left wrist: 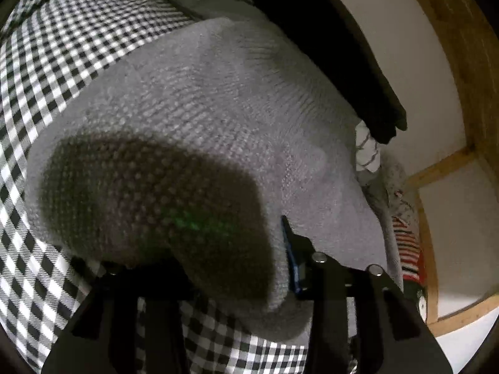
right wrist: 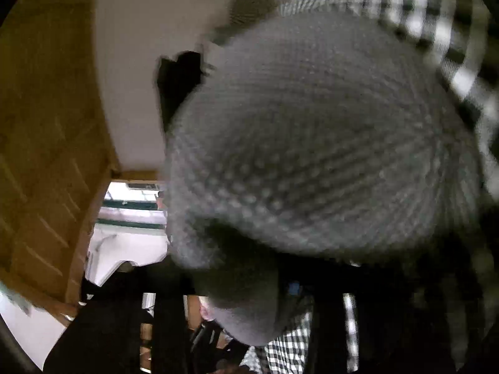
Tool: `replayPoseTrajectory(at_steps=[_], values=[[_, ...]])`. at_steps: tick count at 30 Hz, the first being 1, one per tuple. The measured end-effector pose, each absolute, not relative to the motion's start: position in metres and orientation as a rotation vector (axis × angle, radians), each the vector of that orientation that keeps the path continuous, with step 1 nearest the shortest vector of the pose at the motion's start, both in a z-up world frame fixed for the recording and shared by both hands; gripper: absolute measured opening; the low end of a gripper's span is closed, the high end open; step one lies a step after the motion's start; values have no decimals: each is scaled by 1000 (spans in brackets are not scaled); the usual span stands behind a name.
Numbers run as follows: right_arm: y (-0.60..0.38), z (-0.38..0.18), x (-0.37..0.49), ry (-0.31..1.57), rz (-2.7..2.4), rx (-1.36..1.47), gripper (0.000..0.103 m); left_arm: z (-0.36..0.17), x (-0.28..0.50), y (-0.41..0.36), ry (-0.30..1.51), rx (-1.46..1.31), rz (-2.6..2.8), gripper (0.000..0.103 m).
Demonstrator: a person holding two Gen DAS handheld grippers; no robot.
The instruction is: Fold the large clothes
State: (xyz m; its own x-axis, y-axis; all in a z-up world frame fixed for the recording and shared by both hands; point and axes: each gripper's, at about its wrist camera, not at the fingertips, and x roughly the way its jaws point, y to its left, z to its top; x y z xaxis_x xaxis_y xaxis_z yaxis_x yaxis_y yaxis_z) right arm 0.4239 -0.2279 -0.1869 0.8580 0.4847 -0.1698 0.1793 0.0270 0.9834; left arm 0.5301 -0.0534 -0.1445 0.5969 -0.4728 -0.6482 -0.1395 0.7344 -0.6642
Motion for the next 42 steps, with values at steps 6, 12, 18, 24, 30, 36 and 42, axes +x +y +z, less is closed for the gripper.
replayPoseTrajectory(at_steps=[6, 12, 18, 24, 30, 36, 42], values=[[-230, -174, 422, 469, 229, 1512, 28, -149, 531, -44, 868, -849, -238, 38], [-239, -167, 361, 432, 251, 1522, 24, -142, 505, -31, 874, -923, -255, 29], [-260, -147, 285, 441, 267, 1514, 24, -118, 450, -42, 912, -814, -332, 20], [-273, -180, 288, 635, 259, 1546, 52, -138, 430, -51, 1010, -765, -334, 26], [-262, -122, 258, 854, 259, 1179, 100, -110, 391, -23, 1030, -770, -358, 35], [-257, -22, 251, 713, 87, 362, 100, -19, 402, -21, 673, -320, -433, 91], [-262, -22, 400, 844, 109, -22, 99, -70, 541, -60, 984, -22, -486, 89]])
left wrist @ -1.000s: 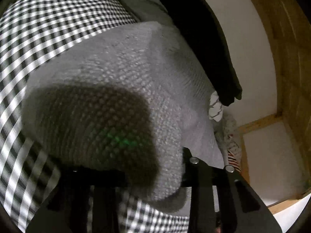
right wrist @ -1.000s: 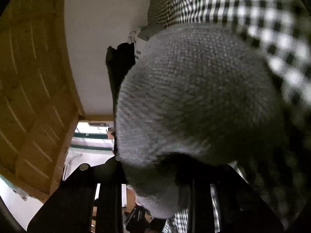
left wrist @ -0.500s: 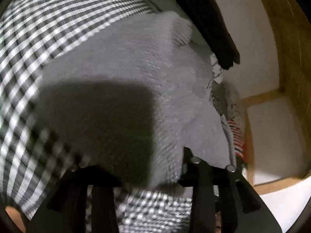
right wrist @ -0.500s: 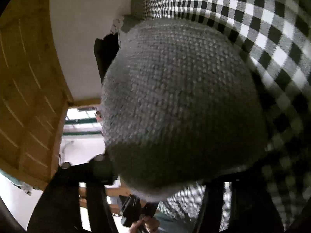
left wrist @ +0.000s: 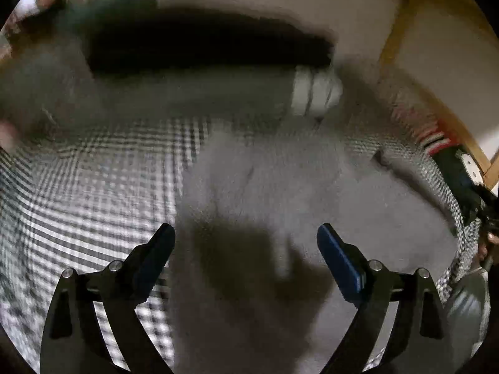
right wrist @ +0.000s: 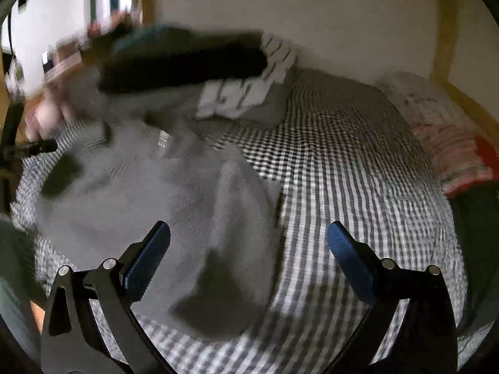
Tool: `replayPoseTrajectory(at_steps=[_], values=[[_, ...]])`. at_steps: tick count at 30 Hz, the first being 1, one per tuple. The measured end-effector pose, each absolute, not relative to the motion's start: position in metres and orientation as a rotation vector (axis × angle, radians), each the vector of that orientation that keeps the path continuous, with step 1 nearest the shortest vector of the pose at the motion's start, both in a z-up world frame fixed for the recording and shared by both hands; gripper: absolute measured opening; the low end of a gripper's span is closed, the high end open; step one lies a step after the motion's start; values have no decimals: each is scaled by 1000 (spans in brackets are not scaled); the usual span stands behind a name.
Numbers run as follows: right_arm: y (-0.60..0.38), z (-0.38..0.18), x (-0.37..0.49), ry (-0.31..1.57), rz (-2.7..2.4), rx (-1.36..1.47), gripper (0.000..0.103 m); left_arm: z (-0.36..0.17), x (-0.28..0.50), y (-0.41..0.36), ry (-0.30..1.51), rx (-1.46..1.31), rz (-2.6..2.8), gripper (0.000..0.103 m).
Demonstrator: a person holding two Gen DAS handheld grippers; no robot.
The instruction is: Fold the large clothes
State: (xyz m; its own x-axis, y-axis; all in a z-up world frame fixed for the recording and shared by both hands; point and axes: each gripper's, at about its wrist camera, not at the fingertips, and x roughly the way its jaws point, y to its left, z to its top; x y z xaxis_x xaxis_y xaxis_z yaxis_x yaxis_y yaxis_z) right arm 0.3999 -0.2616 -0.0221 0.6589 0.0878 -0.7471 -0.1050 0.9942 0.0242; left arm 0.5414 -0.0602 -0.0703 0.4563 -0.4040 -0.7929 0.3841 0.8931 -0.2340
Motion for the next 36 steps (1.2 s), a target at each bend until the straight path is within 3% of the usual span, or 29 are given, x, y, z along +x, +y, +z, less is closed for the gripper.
replayPoseTrajectory(at_steps=[3, 4, 5, 6, 9, 12, 17, 22, 24, 26, 27, 28, 29, 30, 31, 36], values=[[-263, -48, 452, 957, 108, -14, 99, -95, 572, -64, 1081, -93, -529, 80], [-264, -56, 465, 988, 119, -11, 93, -97, 573, -65, 1081, -104, -542, 63], [-266, -64, 474, 1015, 133, 7, 56, -99, 578, -63, 1082, -119, -534, 45], [-271, -75, 482, 1078, 174, 82, 20, -101, 583, -57, 1084, -147, -517, 9], [-281, -72, 473, 1016, 244, 165, 12, -100, 592, -37, 1066, -265, -563, 6], [-335, -43, 442, 696, 327, 497, 12, -93, 600, -27, 1027, -348, -589, 5], [-392, -60, 438, 611, 276, 742, 12, -77, 612, 14, 875, -572, -585, 5], [-393, -126, 482, 870, 137, 847, 13, -98, 641, 24, 953, -557, -516, 5], [-392, -141, 488, 894, 131, 884, 26, -117, 649, 24, 992, -583, -489, 6], [-397, -145, 485, 911, 180, 970, 58, -128, 656, 29, 1022, -627, -487, 10], [-399, -142, 482, 921, 202, 981, 68, -130, 655, 29, 1026, -640, -499, 11], [-402, -133, 473, 925, 223, 952, 80, -128, 651, 29, 1019, -645, -520, 16], [-405, -122, 462, 911, 260, 903, 84, -123, 647, 30, 1007, -627, -544, 19], [-407, -112, 446, 900, 295, 853, 88, -116, 640, 32, 984, -596, -577, 33], [-407, -103, 428, 895, 316, 798, 92, -107, 630, 37, 958, -572, -602, 55], [-389, -99, 335, 929, 446, 626, 98, -73, 552, 79, 836, -474, -762, 81]])
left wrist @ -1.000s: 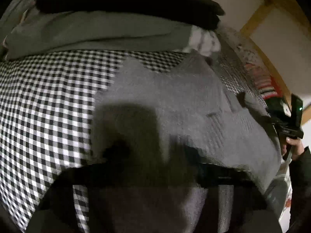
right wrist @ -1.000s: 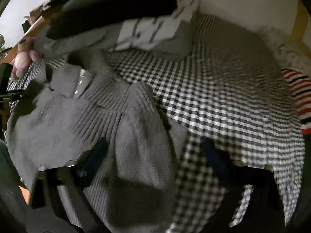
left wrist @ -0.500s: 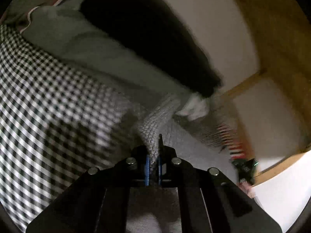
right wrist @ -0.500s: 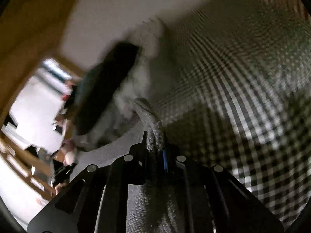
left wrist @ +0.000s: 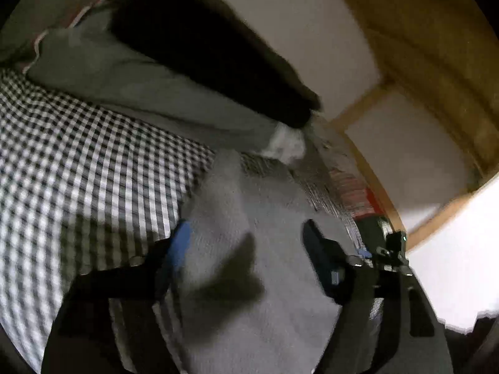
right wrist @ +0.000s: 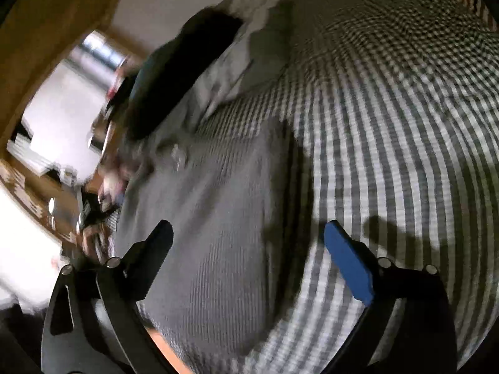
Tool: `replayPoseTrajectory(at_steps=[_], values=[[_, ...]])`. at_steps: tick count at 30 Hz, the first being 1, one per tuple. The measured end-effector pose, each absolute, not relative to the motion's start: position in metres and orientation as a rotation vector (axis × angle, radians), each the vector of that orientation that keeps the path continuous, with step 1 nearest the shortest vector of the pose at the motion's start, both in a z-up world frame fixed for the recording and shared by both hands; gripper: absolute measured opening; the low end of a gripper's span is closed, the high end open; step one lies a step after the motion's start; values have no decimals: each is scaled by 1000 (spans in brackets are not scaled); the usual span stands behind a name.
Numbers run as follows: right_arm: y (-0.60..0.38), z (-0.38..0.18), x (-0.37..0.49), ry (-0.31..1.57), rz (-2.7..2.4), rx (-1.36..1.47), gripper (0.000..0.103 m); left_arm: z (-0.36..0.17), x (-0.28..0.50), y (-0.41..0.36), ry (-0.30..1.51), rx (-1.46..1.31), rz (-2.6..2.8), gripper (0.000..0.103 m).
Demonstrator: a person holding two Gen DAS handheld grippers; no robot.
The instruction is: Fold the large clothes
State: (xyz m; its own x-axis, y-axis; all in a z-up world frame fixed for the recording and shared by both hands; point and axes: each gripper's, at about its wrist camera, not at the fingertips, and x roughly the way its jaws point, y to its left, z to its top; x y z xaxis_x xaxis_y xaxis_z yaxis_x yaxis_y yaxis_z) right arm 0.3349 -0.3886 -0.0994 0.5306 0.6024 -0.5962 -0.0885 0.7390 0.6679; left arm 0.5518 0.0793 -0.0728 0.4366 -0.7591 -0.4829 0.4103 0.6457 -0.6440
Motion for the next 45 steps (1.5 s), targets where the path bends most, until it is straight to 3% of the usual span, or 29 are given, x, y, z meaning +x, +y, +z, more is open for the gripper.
replayPoseTrajectory(at_steps=[1, 8, 10, 12, 13, 14, 15, 16, 17, 24, 26, 29, 31, 32, 33, 37, 38, 39, 42, 45], values=[[-379, -106, 321, 949, 476, 623, 98, -73, 540, 84, 836, -459, -758, 87], [-341, -127, 323, 1004, 522, 618, 97, -111, 506, 54, 1056, -488, -828, 88], [-338, -123, 323, 966, 548, 656, 82, -120, 506, 48, 1091, -538, -831, 88], [-332, -120, 325, 937, 525, 639, 54, -130, 508, 44, 1125, -594, -818, 88], [-333, -118, 325, 935, 516, 646, 49, -130, 508, 42, 1127, -609, -826, 87], [-337, -118, 323, 921, 504, 666, 35, -129, 508, 41, 1116, -616, -839, 80], [-341, -115, 322, 902, 500, 684, 25, -129, 507, 40, 1117, -605, -833, 39], [-349, -110, 317, 862, 497, 722, 20, -130, 508, 39, 1130, -582, -800, 14], [-359, -104, 309, 825, 508, 761, 15, -132, 510, 39, 1138, -586, -790, 14], [-393, -68, 293, 487, 592, 938, 7, -98, 510, 69, 996, -684, -794, 9], [-396, -58, 297, 516, 597, 902, 7, -89, 513, 74, 978, -679, -779, 9], [-379, -76, 313, 798, 614, 756, 12, -93, 518, 82, 1008, -685, -760, 9], [-364, -102, 315, 983, 630, 630, 36, -108, 518, 78, 1067, -637, -773, 10], [-358, -114, 311, 1044, 631, 560, 70, -118, 516, 75, 1094, -630, -771, 10], [-352, -118, 308, 1062, 630, 513, 95, -128, 514, 75, 1113, -639, -763, 10], [-317, -116, 302, 1085, 711, 341, 95, -139, 515, 84, 1110, -712, -740, 10], [-313, -111, 303, 1062, 722, 326, 86, -135, 516, 89, 1091, -715, -730, 10], [-319, -106, 304, 1030, 726, 380, 53, -132, 516, 94, 1073, -727, -725, 10], [-349, -81, 298, 863, 764, 500, 37, -124, 517, 109, 1035, -762, -709, 9], [-362, -67, 285, 787, 727, 442, 28, -124, 517, 119, 1039, -765, -687, 9]])
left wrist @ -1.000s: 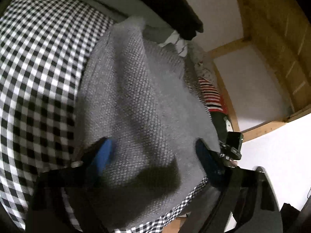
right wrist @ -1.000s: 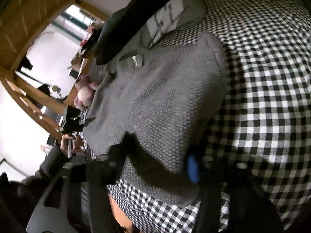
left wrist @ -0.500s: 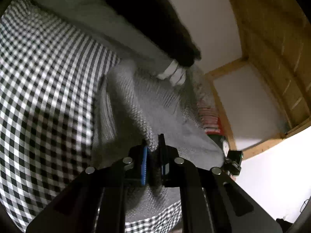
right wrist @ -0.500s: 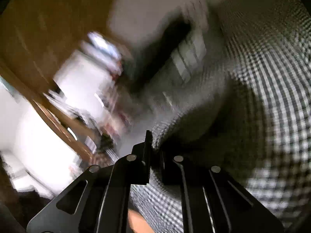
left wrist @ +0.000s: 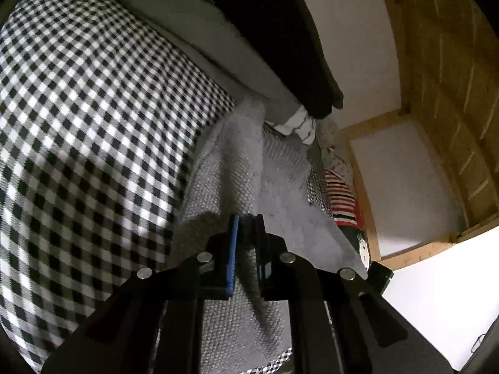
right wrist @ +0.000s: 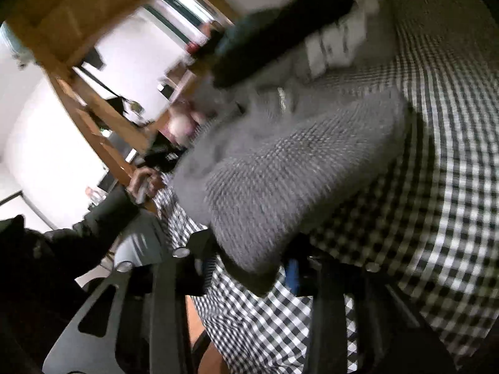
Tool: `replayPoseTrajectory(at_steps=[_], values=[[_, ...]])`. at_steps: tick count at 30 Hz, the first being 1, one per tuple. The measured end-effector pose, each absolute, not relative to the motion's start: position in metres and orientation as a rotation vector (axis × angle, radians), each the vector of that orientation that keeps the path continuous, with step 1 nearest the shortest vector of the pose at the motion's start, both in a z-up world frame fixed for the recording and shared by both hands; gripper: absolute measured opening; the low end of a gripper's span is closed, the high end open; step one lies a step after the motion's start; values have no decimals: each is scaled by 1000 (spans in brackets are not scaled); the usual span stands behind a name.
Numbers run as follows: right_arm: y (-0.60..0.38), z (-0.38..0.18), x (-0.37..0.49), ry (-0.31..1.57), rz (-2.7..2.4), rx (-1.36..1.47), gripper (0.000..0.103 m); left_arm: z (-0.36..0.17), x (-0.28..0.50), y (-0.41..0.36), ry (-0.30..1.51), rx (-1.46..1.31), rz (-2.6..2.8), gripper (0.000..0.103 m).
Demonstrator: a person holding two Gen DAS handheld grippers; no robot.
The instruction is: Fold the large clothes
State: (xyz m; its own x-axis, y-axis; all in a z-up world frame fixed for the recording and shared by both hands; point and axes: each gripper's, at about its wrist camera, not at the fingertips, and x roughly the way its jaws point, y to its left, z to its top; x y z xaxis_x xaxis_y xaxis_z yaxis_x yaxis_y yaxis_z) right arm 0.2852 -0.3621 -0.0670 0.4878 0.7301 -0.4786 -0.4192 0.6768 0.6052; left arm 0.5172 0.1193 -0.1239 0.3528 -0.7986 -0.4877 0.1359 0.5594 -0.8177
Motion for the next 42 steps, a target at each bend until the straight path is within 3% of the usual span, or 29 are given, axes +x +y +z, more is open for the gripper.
replayPoseTrajectory(at_steps=[4, 6, 7, 8, 9, 10, 13, 15, 20, 23, 29, 32, 34, 37, 42], values=[[-357, -98, 292, 942, 570, 281, 28, -142, 512, 125, 1097, -749, -631, 9], [-347, -102, 294, 978, 612, 269, 36, -135, 508, 124, 1054, -754, -622, 9], [-344, -99, 294, 967, 591, 247, 40, -124, 504, 121, 1015, -738, -620, 23], [-346, -97, 295, 962, 580, 264, 60, -104, 495, 113, 954, -699, -613, 39], [-349, -97, 299, 966, 557, 311, 74, -91, 489, 103, 915, -679, -595, 85], [-351, -100, 305, 988, 488, 338, 101, -80, 482, 94, 879, -669, -575, 97], [-366, -126, 315, 1115, 344, 626, 100, -46, 456, 35, 807, -538, -619, 97], [-370, -130, 302, 1078, 243, 765, 100, -39, 433, -16, 793, -372, -632, 97], [-363, -143, 232, 868, 83, 1172, 100, -104, 435, -87, 984, -59, -443, 97], [-347, -170, 199, 758, 144, 1457, 100, -120, 432, -91, 940, 40, -425, 97], [-335, -189, 219, 696, 95, 1608, 101, -118, 442, -60, 934, -35, -457, 97], [-322, -147, 230, 531, 212, 1506, 100, -117, 437, -58, 924, -19, -463, 97], [-315, -130, 233, 569, 119, 1397, 100, -116, 437, -56, 921, -24, -464, 97], [-310, -171, 231, 688, -48, 1605, 100, -114, 438, -51, 922, -59, -464, 97], [-332, -159, 227, 444, -97, 1574, 99, -116, 438, -60, 924, -41, -481, 97]])
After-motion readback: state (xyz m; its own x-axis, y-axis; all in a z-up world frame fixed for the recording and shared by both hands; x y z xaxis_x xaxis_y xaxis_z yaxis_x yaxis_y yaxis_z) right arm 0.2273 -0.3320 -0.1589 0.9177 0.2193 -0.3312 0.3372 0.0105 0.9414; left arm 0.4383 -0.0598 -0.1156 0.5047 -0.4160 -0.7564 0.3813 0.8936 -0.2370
